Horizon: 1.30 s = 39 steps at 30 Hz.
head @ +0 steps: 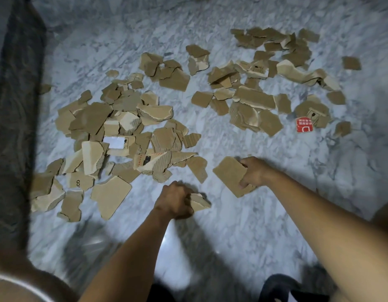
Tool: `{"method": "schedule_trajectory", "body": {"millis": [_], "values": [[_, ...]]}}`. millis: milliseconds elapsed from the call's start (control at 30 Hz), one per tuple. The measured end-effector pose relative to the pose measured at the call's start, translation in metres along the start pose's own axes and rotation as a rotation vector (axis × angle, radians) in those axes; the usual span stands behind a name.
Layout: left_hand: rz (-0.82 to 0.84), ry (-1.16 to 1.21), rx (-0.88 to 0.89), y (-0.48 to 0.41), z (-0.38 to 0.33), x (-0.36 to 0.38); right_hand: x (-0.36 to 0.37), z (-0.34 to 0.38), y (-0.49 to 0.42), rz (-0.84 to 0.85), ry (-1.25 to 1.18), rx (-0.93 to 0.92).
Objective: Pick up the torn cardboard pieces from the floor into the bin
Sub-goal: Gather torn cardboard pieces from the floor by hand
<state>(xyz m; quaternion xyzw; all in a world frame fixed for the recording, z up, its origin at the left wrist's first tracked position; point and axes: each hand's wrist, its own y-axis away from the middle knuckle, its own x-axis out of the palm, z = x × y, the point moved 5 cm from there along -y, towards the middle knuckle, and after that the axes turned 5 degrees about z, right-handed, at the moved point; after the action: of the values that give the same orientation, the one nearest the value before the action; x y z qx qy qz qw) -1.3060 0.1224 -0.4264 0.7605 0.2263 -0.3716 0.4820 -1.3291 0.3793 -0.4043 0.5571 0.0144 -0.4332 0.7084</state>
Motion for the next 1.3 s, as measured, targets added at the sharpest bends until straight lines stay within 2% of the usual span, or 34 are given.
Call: {"method": "schedule_trajectory", "body": {"millis": [133,300,400,567,633,700,767,833,933,1000,1167,1300], "values": [[-0.019,-0.096,-0.044,-0.006,0.0,0.002,0.024,-0.035,-0.012,-0.173,0.203,0.173],[0.047,-0.04,-0.078,-0.015,0.005,0.008,0.028,-0.04,-0.014,-0.141,0.258,0.222],[0.088,-0.034,-0.051,-0.015,0.0,0.009,0.022,-0.029,-0.014,-0.125,0.306,0.095],[0.049,0.072,-0.071,-0.024,0.008,-0.014,0.022,-0.012,-0.01,0.082,0.132,-0.059],[0.026,0.179,-0.009,-0.04,0.009,-0.035,0.012,-0.008,-0.005,0.125,-0.013,-0.119],[0.009,0.16,0.09,-0.06,0.004,-0.048,0.0,-0.01,-0.006,0.137,-0.078,-0.142],[0.027,0.012,0.126,-0.081,0.001,-0.043,-0.005,-0.017,-0.009,0.126,-0.072,-0.099],[0.011,-0.063,0.09,-0.088,-0.001,-0.035,0.0,-0.029,-0.009,0.09,0.022,-0.019],[-0.031,-0.13,0.039,-0.092,-0.007,-0.03,0.015,-0.054,-0.005,-0.058,0.29,0.136],[-0.045,-0.166,0.02,-0.092,-0.009,-0.032,0.022,-0.06,-0.003,-0.126,0.279,0.178],[-0.115,-0.016,0.02,-0.09,-0.01,-0.037,0.024,-0.066,-0.012,-0.166,0.143,0.215],[-0.107,0.208,-0.012,-0.076,-0.011,-0.039,0.026,-0.066,-0.013,-0.123,0.26,0.253]]}}
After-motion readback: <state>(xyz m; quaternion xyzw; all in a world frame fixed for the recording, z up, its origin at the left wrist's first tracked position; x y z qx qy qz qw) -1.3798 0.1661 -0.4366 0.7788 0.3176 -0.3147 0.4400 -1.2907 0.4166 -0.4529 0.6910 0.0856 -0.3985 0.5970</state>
